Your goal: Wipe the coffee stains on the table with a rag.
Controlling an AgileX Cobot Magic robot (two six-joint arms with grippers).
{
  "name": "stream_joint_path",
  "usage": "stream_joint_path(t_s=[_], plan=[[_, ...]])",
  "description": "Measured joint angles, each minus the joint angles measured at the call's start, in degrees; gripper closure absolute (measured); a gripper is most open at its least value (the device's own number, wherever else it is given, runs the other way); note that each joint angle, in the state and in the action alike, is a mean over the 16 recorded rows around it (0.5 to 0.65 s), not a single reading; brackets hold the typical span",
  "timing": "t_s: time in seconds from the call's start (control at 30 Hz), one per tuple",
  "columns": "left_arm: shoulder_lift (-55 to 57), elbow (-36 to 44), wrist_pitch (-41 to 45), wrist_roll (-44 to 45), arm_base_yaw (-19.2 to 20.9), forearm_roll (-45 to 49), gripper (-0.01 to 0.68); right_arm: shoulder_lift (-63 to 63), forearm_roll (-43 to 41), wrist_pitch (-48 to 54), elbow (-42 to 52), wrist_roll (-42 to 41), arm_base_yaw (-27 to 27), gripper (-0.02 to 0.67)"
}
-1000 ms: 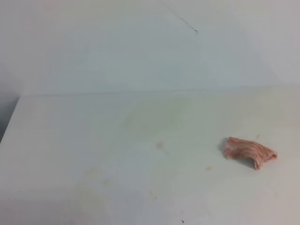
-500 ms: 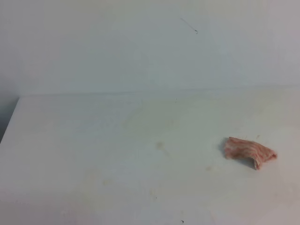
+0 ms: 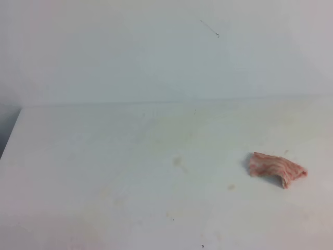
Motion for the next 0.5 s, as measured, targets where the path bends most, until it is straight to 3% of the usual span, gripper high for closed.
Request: stream_joint_path(t_s=[0.5], plan=[[0.0,0.0,0.0,0.0,0.0,0.0,0.674,0.0,-0.49,3.41,0.0,5.38,-2.21,0.652]])
